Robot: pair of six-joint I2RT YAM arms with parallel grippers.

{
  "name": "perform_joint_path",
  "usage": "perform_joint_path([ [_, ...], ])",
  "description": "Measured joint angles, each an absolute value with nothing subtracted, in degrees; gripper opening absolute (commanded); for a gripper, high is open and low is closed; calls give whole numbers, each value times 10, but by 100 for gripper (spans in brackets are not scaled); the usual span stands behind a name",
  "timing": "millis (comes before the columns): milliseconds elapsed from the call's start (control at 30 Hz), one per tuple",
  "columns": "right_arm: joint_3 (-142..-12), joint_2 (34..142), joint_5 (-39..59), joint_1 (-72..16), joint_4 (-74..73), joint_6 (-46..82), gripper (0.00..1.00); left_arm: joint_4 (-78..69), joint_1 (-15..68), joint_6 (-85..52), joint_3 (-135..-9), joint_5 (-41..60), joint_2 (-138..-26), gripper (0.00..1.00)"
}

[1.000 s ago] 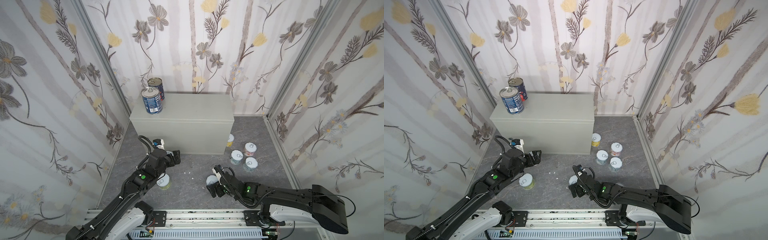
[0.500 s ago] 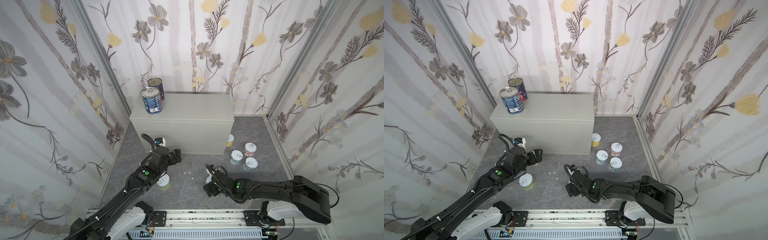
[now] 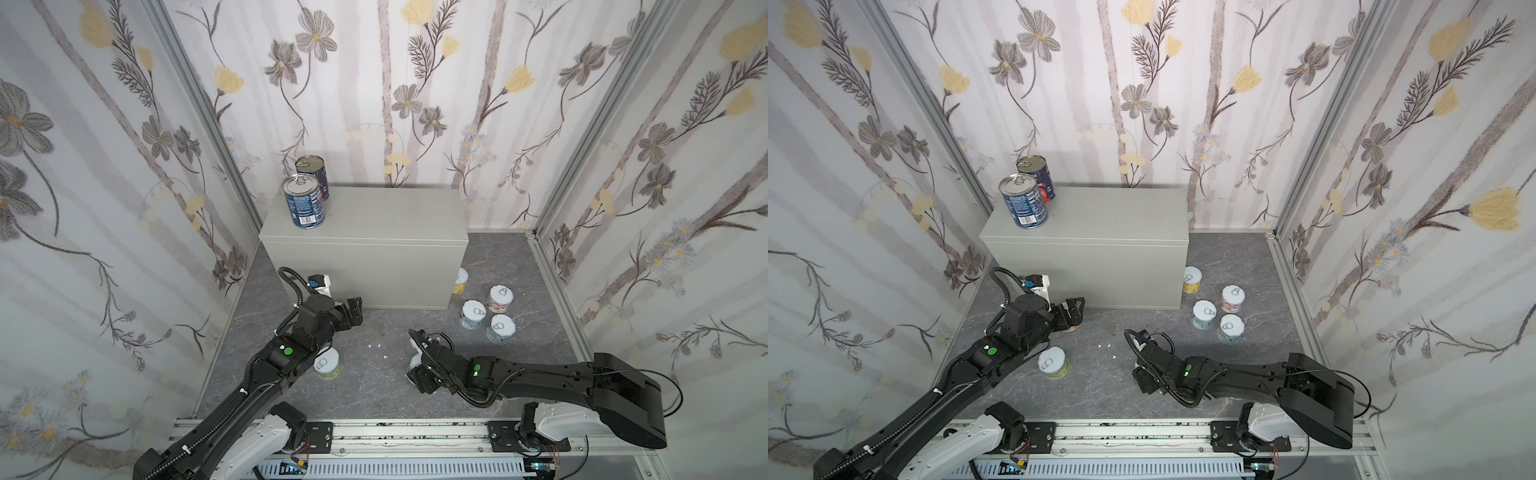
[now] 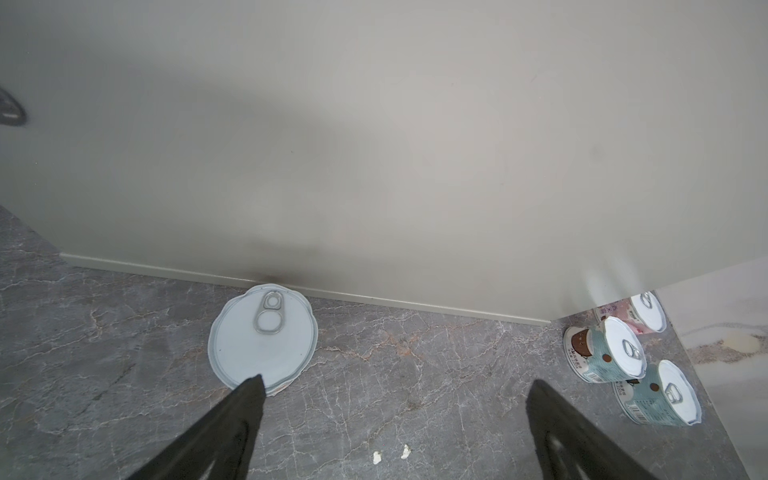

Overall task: Place and organize the canned foods onto the counter
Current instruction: 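Lower the left gripper toward the floor while the right gripper grasps a white-lidded can, then lift the white-lidded can with the right gripper up over the cabinet top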

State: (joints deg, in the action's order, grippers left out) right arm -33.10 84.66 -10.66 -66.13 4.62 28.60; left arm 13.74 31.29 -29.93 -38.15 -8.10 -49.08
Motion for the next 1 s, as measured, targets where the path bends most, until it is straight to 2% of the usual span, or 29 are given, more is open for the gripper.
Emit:
perform_joint_path([
  [100,-349,831,-115,-666,67,288,61,137,313,-293,-388,-64,-483,100],
  [333,-405,782,-119,-670,131,274,60,150,313,-279,-415,-38,-470,100],
  [633,-569,748,-118,-667,245,215,59,193,313,-254,-465,-35,-460,100],
  [1000,-778,789,-87,-582,359,127,57,220,313,-209,-490,-17,-458,100],
])
